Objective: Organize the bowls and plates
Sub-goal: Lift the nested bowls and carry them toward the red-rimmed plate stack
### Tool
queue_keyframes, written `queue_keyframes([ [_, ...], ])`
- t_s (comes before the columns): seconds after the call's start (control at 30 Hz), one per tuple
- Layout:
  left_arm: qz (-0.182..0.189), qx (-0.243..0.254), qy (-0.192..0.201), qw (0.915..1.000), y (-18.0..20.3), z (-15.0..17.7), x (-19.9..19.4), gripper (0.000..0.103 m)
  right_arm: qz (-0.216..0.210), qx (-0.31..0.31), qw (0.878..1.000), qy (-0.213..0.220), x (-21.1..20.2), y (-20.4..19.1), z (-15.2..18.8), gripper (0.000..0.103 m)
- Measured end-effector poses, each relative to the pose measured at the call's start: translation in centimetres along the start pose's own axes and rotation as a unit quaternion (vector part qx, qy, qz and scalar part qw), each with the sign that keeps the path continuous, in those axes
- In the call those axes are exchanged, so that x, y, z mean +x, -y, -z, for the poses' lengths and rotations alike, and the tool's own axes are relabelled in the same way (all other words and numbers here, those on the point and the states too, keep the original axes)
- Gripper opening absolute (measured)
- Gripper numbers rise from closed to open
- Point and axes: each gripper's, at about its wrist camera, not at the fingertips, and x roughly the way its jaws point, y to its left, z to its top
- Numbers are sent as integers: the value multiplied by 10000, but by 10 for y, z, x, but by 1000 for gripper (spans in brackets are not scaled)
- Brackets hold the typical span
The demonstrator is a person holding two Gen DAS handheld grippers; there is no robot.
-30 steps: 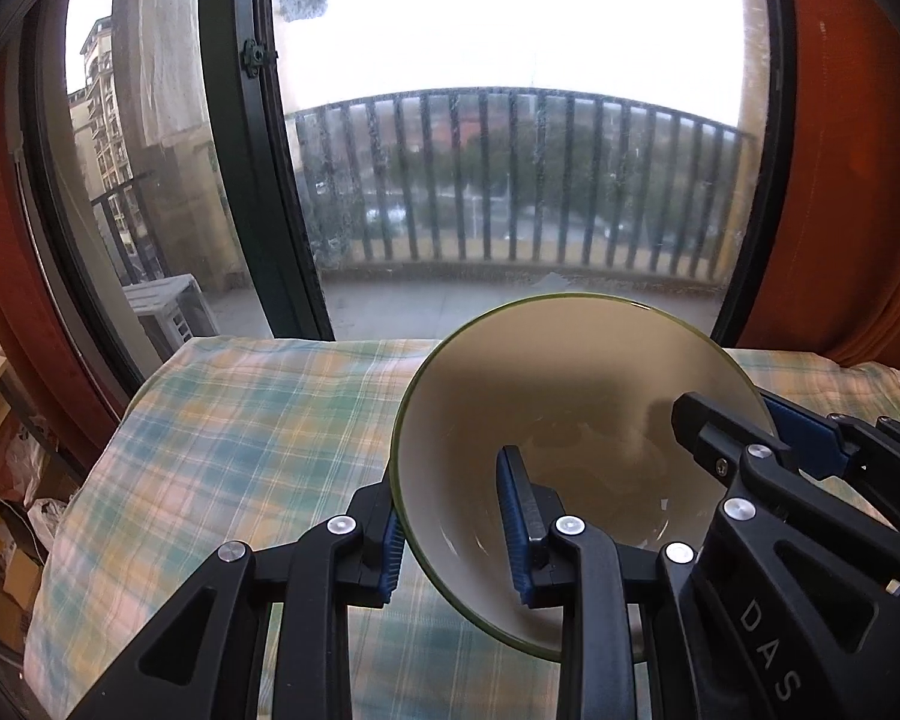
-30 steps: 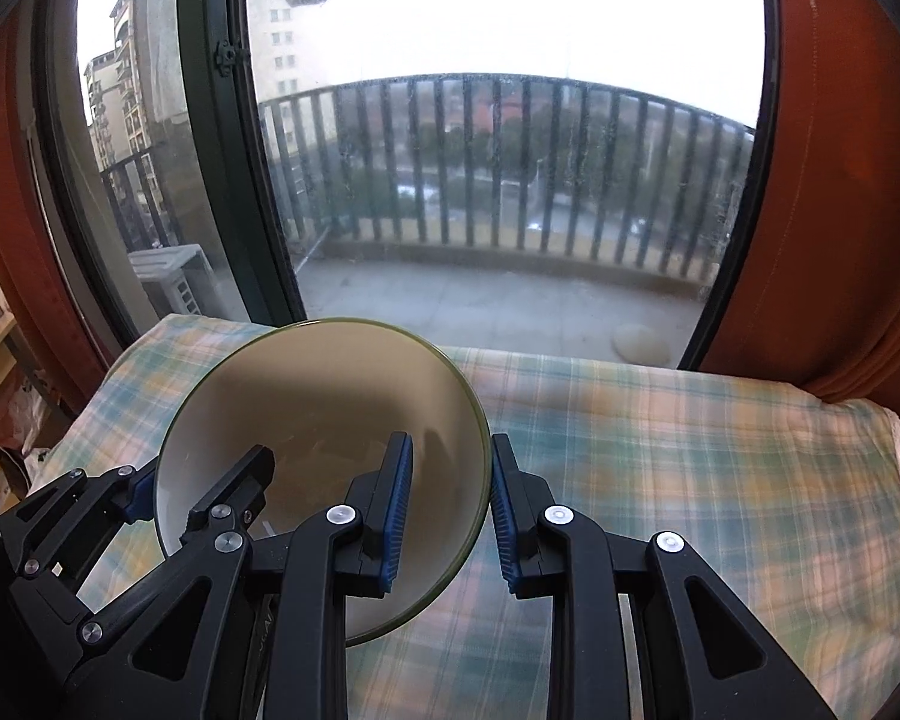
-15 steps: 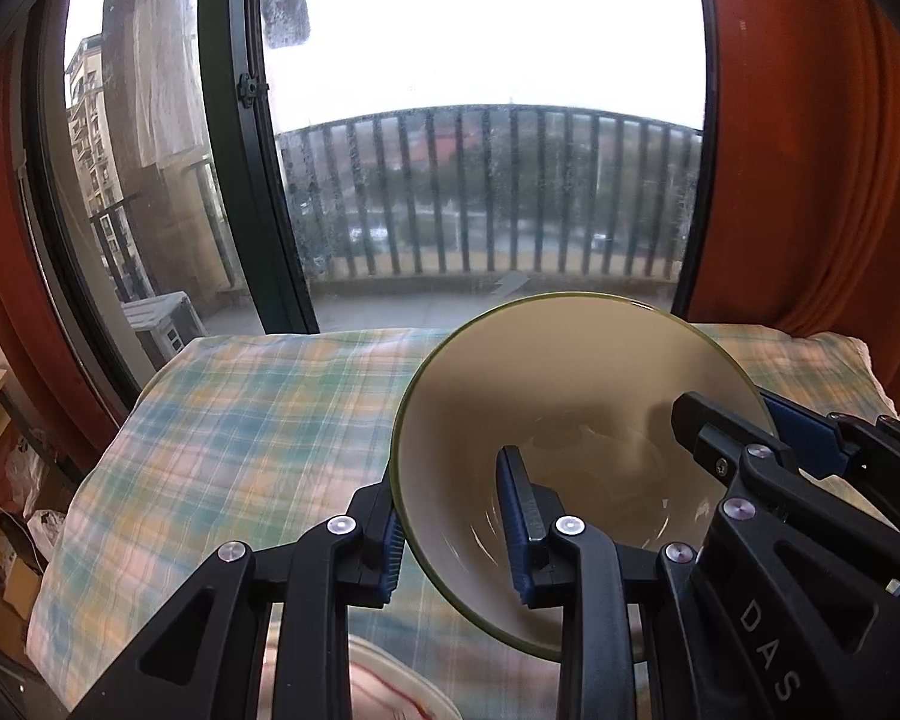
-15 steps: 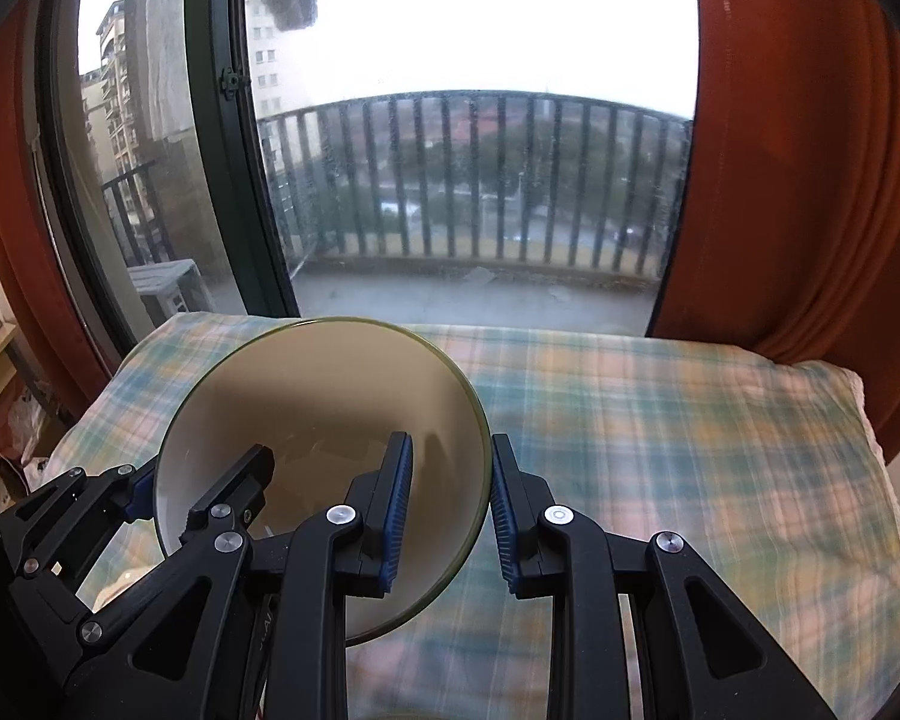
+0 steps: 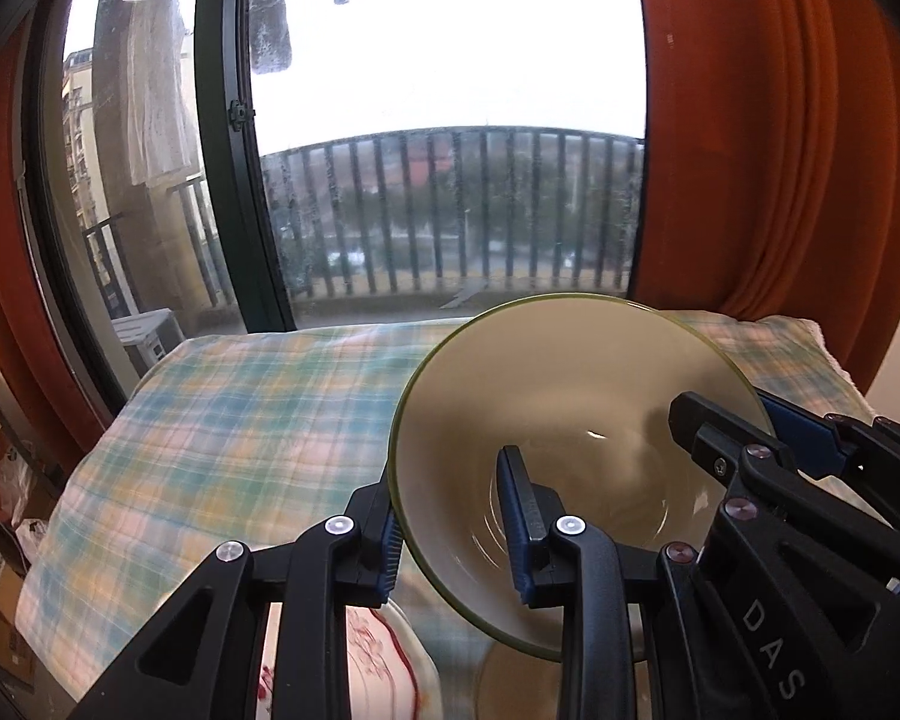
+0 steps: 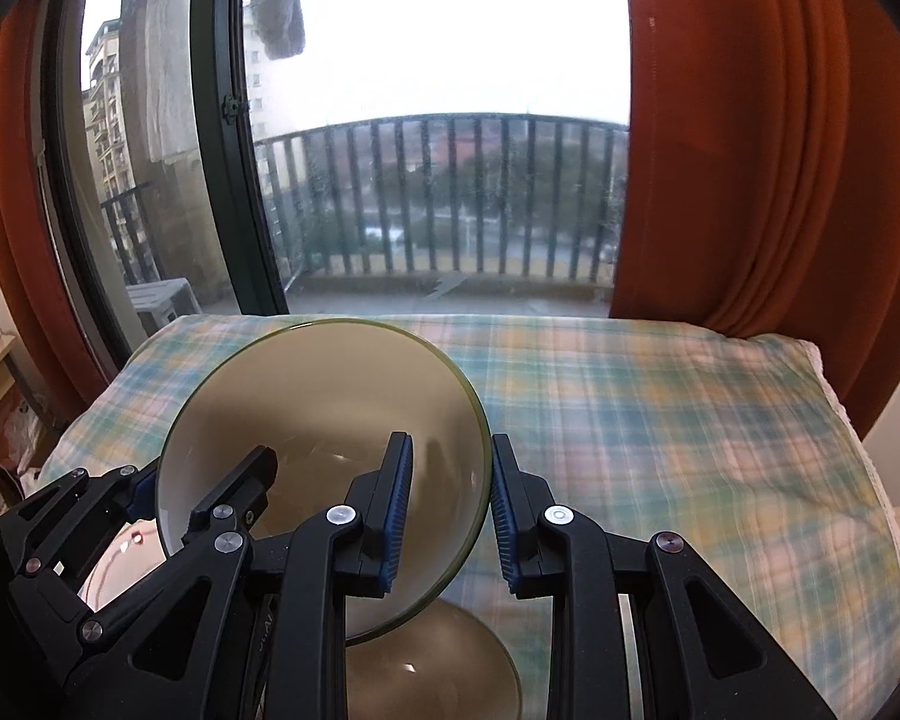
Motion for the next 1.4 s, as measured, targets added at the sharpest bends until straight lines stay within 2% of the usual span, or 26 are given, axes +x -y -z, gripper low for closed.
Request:
queue_keyframes([
  [0.27, 154, 36, 26, 9999, 4, 22, -17, 27, 70, 10, 9999, 138, -29, 3, 30, 29],
  [0.73, 432, 174, -131, 9988, 14, 57, -30, 27, 143, 199, 9996, 109, -46, 7, 70, 29],
  [1.13, 369, 240, -328, 9985, 18, 75, -16, 27, -27, 447, 9985, -302, -28, 11, 92, 29],
  [1.3, 388, 239, -307, 9985, 17, 76, -15, 28, -27, 437, 9986, -293, -23, 10, 95, 28],
  [1.4, 472, 134, -478, 9977, 13, 78, -8, 29, 38, 380, 9987, -328, -19, 7, 95, 29],
])
